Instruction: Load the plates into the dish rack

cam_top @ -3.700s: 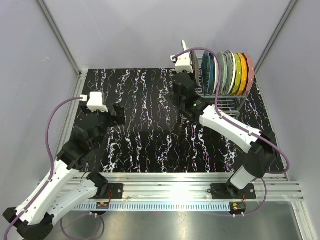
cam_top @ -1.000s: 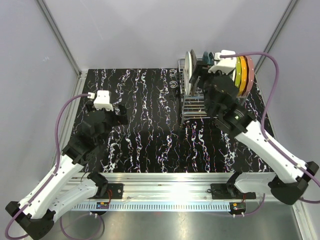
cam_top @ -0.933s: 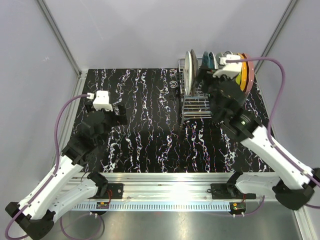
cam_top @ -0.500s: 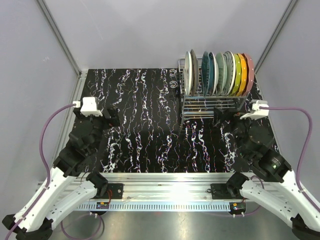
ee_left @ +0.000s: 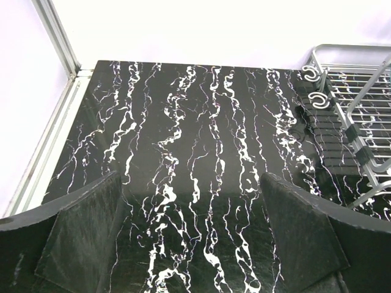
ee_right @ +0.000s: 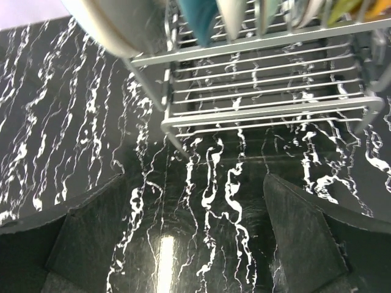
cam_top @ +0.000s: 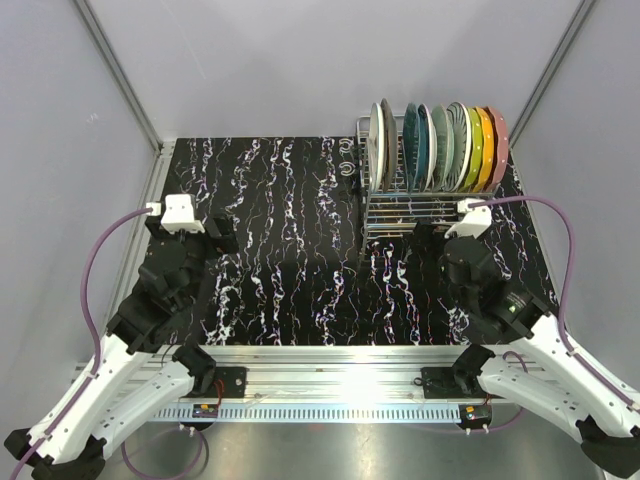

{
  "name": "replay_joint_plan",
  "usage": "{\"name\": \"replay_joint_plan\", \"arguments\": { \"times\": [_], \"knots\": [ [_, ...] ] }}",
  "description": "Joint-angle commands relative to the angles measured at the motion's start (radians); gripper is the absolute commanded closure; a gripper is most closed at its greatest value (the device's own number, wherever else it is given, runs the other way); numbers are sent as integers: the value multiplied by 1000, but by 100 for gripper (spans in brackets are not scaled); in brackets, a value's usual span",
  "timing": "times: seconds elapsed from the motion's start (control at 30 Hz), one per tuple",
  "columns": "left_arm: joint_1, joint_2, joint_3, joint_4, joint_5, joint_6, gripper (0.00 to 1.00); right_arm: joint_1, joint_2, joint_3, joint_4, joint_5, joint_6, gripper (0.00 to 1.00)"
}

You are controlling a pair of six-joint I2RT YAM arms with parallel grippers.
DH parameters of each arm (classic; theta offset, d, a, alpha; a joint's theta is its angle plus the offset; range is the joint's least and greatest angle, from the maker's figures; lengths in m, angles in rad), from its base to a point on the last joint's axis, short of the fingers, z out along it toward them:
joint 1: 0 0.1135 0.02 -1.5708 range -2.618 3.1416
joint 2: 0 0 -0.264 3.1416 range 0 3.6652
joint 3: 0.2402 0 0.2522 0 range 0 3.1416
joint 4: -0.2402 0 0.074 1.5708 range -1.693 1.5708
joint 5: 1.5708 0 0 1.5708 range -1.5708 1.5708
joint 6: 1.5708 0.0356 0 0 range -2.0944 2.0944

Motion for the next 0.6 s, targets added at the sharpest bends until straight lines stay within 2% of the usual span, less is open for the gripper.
{"name": "replay_joint_plan", "arguments": {
  "times": [0.0, 0.13, 0.57],
  "knots": [
    [2, 1, 20, 33, -38, 20, 1, -5, -12, 42, 16, 78, 47, 0],
    [2, -4, 19, 33, -55, 23, 1, -5, -3, 26, 47, 96, 41, 0],
    [2, -20, 23, 27, -50, 18, 1, -5, -4, 41, -1, 162, 73, 0]
  ]
}}
